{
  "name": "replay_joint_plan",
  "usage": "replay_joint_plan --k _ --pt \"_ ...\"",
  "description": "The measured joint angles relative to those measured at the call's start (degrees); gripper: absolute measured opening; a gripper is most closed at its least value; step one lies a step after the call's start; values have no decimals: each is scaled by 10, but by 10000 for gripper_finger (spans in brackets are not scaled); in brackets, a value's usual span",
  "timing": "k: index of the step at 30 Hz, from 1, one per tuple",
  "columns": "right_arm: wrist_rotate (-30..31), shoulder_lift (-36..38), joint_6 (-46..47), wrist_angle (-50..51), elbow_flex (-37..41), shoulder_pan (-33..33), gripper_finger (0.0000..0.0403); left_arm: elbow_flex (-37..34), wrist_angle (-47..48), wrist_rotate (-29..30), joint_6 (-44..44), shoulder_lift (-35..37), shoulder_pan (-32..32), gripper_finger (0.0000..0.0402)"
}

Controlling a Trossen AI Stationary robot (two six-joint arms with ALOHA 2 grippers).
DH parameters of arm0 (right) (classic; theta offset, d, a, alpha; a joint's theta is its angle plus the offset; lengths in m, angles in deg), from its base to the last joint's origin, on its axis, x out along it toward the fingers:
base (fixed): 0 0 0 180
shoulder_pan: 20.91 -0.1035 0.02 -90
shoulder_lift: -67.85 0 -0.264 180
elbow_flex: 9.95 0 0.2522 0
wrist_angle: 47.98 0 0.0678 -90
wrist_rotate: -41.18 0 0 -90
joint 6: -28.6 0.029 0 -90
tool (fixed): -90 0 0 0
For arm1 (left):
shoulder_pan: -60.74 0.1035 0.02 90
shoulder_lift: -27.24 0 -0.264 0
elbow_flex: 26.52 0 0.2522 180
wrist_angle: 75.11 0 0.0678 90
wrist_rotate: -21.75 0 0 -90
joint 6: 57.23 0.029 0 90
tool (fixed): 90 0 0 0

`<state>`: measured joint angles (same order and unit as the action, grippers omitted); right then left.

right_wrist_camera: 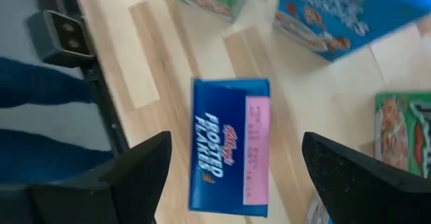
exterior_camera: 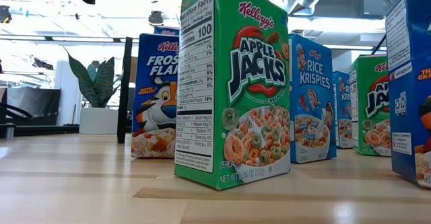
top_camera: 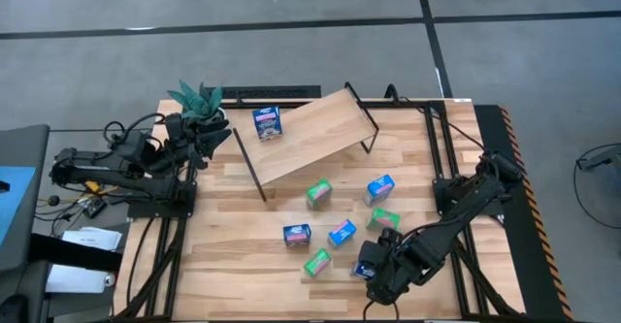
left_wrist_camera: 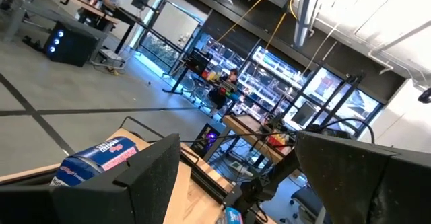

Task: Stack cereal on shelf
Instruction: Put the right blue cereal box on the shelf and align it with the other blue cereal box

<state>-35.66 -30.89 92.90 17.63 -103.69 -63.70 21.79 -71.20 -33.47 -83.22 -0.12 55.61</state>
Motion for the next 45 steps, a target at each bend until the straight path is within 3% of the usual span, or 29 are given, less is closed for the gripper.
replay_joint_plan --k 13,25,36,45 --pt "50 0 19 0 21 -44 357 0 -1 13 -24 0 0 283" --pt "56 1 47 -40 55 -57 354 0 -1 27 -23 0 0 283" --pt "56 1 44 -40 55 -59 279 0 0 35 -23 0 0 283" --pt "53 1 42 -41 55 -59 273 0 1 34 -23 0 0 283"
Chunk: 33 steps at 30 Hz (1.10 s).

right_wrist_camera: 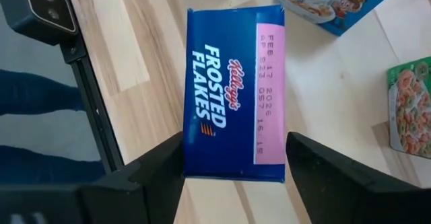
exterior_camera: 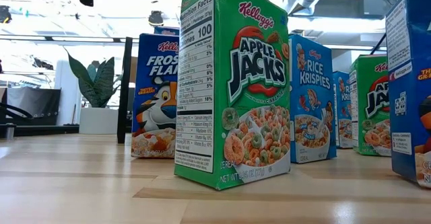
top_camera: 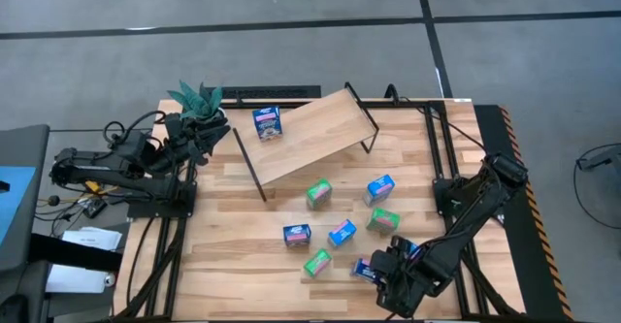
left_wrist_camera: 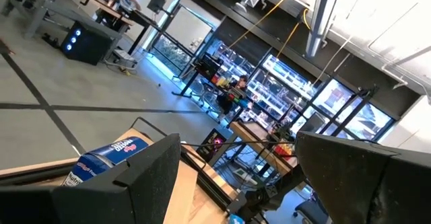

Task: Stack cereal on shelf
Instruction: Put the right blue cereal box on the shelf and align it with the other blue cereal box

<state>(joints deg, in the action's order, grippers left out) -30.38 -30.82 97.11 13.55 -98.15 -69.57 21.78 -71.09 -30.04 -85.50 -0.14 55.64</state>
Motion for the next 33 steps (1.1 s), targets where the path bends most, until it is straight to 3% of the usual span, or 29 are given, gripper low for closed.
replay_joint_plan --k 5,13,20,27,33 --pt "-3 0 0 0 0 0 259 0 0 0 0 0 0 283" --pt "-3 0 0 -2 0 0 201 0 0 0 0 0 0 283" --pt "-9 25 -9 1 0 4 195 0 0 0 0 0 0 283" --pt "-29 99 -85 27 0 36 192 0 0 -4 0 0 0 283" --pt "-26 193 -189 58 -1 113 191 0 0 -10 0 0 0 283"
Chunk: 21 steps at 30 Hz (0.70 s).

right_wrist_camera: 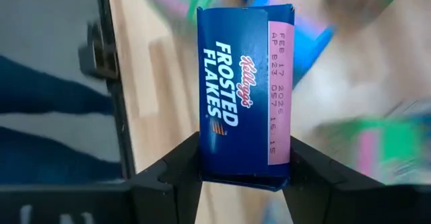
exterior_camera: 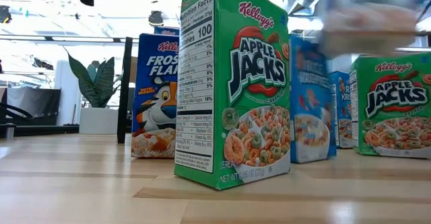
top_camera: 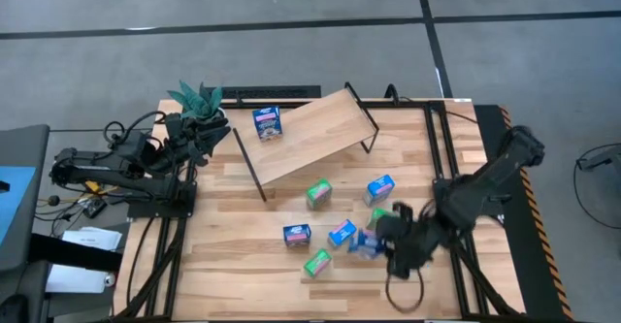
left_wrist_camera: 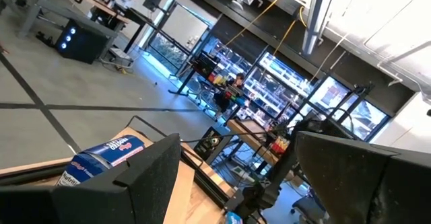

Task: Stack cereal on shelf
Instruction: Put the right blue cereal box on the shelf and align it with the other blue cereal box

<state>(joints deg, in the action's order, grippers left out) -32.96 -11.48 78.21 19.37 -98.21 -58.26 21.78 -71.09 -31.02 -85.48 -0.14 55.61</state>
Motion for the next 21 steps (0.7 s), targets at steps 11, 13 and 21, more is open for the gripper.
replay_joint_plan --k 11,13,21 --pt "-40 105 -231 -16 0 216 191 0 0 0 0 0 0 283" --pt "-55 108 -285 -39 0 239 191 0 -1 5 0 0 0 283" --pt "-73 21 -556 -73 -111 325 191 0 -2 24 0 0 0 283"
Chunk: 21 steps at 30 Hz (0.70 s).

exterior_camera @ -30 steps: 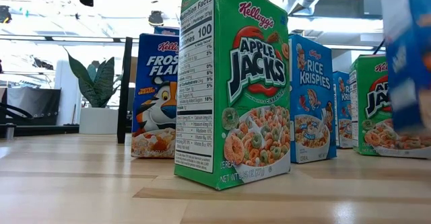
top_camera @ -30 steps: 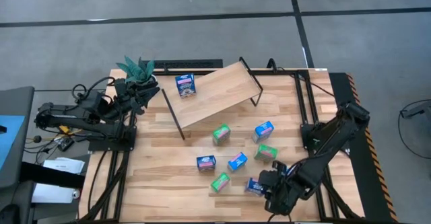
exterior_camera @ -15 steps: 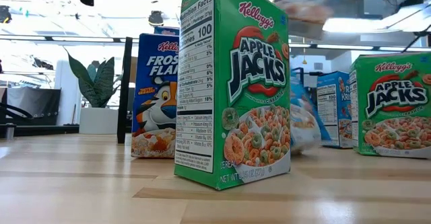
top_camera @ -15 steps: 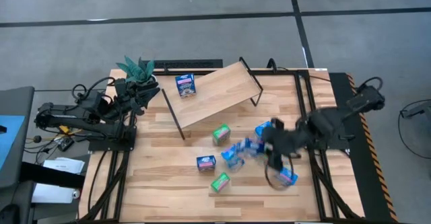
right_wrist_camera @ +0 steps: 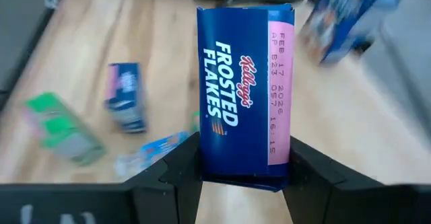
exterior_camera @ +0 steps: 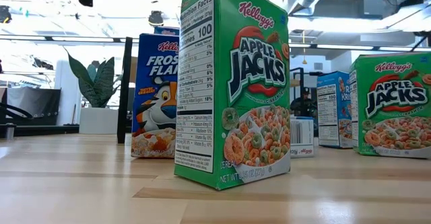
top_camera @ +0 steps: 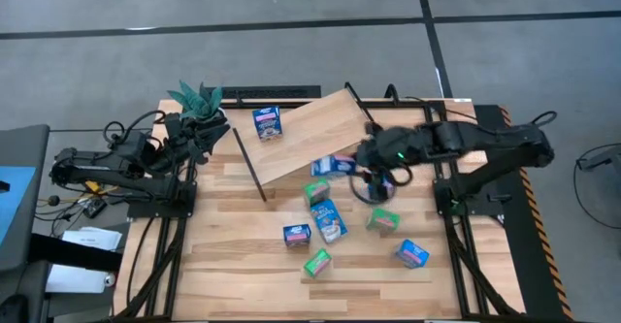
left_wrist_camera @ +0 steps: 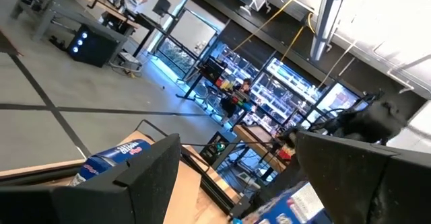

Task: Stack cereal on shelf
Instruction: Put the right blue cereal box on the shelf and align it with the other blue cereal box

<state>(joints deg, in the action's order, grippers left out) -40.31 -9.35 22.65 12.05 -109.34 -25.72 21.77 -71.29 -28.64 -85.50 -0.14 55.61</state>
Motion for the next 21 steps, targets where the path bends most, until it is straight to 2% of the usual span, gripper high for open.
replay_joint_plan --k 7,11,15,21 --pt "-70 -127 -188 29 -168 60 191 0 0 3 8 0 0 283" --pt "-84 -196 -262 63 -254 79 191 0 0 3 8 0 0 283" --pt "-99 -262 -302 89 -323 94 194 0 0 6 9 0 0 283" --pt "-108 -340 -324 116 -383 110 200 0 1 16 9 0 0 283"
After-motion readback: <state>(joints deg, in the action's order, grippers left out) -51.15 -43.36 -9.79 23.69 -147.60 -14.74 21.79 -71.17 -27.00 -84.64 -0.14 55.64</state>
